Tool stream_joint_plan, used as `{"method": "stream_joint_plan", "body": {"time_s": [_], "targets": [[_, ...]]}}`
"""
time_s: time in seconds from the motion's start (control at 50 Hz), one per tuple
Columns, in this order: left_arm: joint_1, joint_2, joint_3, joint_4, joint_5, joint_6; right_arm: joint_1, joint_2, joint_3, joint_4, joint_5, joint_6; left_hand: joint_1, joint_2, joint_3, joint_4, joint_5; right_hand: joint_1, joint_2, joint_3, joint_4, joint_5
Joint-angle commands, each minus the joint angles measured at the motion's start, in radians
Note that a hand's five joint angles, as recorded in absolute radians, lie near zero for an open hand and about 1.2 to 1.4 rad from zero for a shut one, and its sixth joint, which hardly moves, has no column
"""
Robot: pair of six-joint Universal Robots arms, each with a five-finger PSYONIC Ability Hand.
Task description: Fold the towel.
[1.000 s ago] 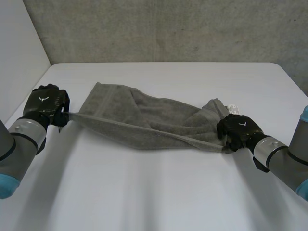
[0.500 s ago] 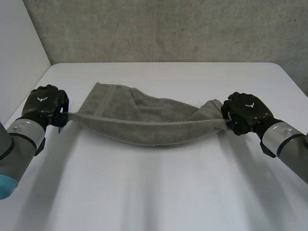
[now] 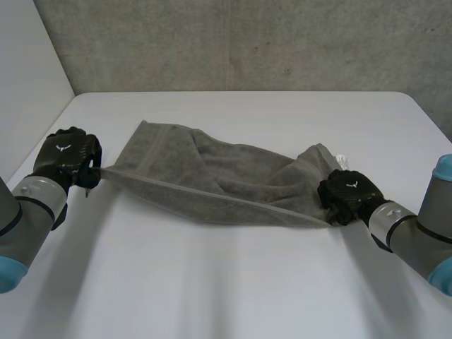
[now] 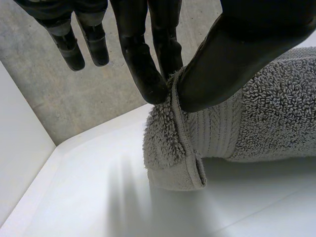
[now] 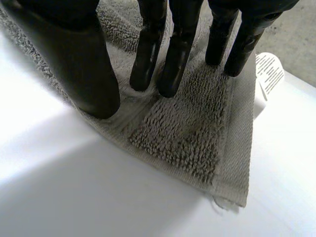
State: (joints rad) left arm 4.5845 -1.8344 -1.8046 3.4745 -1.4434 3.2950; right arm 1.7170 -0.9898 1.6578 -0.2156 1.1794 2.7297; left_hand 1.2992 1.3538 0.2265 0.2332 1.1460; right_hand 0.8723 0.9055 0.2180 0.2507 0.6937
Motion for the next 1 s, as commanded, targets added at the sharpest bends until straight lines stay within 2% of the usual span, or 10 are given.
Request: {"method": "stream_joint_plan", "body": {"time_s": [0.02, 0.14, 0.38, 0.58, 0.76, 1.0], "targets": [[0.001, 0.000, -0.004, 0.000, 0.000, 0.000, -0.008, -0.013, 0.037, 0.005, -0.004, 0.002, 0.097, 0.042, -0.052, -0.059, 0.076, -0.015, -0.048, -0.044, -0.076, -0.011], [-0.001, 0.000, -0.006, 0.002, 0.001, -0.002, -0.008, -0.047, 0.072, 0.010, -0.007, 0.004, 0.097, 0.042, -0.052, -0.059, 0.076, -0.200, -0.233, -0.044, -0.076, -0.196], [-0.003, 0.001, -0.007, 0.000, 0.000, -0.002, 0.000, -0.133, 0.125, 0.013, -0.014, 0.008, 0.097, 0.042, -0.052, -0.059, 0.076, -0.218, -0.251, -0.044, -0.076, -0.214], [-0.004, 0.004, -0.007, 0.000, 0.000, -0.002, 0.062, -0.201, 0.134, 0.015, -0.020, 0.125, 0.097, 0.042, -0.052, -0.059, 0.076, -0.335, -0.368, -0.044, -0.076, -0.331], [-0.001, 0.015, 0.002, -0.002, -0.002, -0.020, 0.135, -0.179, 0.120, 0.015, -0.021, 0.170, 0.097, 0.042, -0.052, -0.059, 0.076, -0.332, -0.365, -0.044, -0.076, -0.328], [0.013, 0.017, 0.024, -0.032, 0.001, -0.084, 0.171, -0.040, 0.065, -0.001, -0.018, 0.168, 0.097, 0.042, -0.052, -0.059, 0.076, -0.312, -0.345, -0.044, -0.076, -0.308]]}}
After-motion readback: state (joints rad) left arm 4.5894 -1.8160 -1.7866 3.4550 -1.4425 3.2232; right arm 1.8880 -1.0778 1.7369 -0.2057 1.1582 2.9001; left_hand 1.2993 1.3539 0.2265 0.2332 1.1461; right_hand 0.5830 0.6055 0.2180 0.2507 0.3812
